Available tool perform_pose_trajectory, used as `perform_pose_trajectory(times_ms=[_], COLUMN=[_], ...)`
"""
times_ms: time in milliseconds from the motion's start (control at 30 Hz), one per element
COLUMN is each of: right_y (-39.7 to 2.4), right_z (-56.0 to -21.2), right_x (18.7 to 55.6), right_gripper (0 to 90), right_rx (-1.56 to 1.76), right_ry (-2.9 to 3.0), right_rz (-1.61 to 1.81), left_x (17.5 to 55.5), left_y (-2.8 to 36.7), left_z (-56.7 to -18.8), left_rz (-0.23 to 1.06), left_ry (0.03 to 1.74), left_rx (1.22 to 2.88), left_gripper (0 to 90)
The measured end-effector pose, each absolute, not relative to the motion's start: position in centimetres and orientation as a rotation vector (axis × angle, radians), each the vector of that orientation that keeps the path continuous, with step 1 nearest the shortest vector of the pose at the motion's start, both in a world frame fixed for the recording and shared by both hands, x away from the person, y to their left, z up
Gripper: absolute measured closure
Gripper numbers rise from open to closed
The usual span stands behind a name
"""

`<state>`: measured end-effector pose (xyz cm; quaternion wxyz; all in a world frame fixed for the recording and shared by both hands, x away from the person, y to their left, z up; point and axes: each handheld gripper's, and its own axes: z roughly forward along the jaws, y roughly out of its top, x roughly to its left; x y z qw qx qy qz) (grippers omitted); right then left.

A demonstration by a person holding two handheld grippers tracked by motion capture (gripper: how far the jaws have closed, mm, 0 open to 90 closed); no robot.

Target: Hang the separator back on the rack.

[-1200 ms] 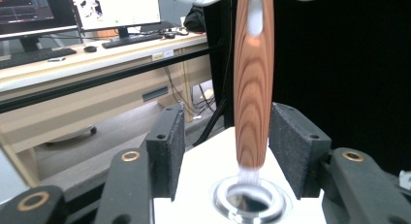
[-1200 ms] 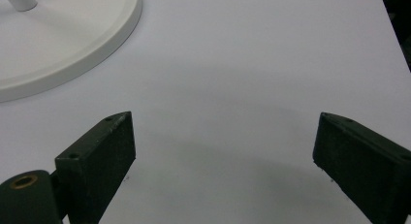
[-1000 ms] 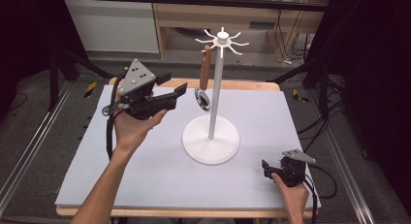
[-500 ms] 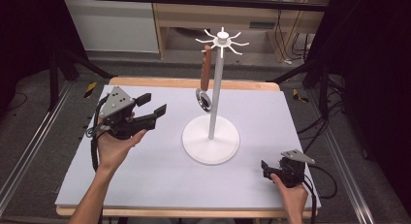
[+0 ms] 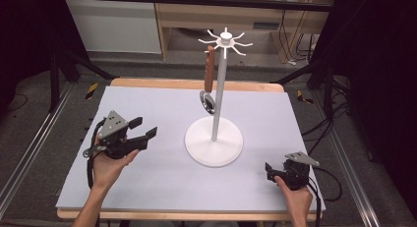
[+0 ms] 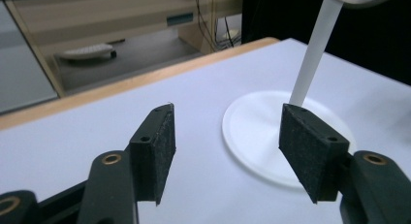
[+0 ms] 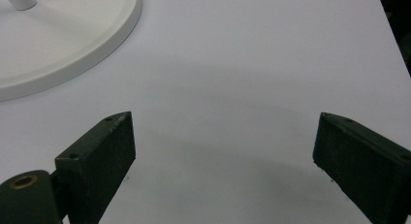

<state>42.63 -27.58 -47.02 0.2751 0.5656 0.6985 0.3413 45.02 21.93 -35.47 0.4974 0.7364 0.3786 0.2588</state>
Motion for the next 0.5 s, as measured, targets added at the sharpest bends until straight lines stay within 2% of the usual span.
perform_pose_trajectory(times_ms=[500], right_y=[-27.9], right_z=[-47.2], right_x=[42.6], right_gripper=[8.3], right_rx=[1.541], right_ry=[1.871], right_rz=[0.898], left_x=[45.4], left_y=[26.4], left_z=[-41.7], left_rz=[0.605], left_ry=[1.096], left_rx=[1.797], left_gripper=[36.1])
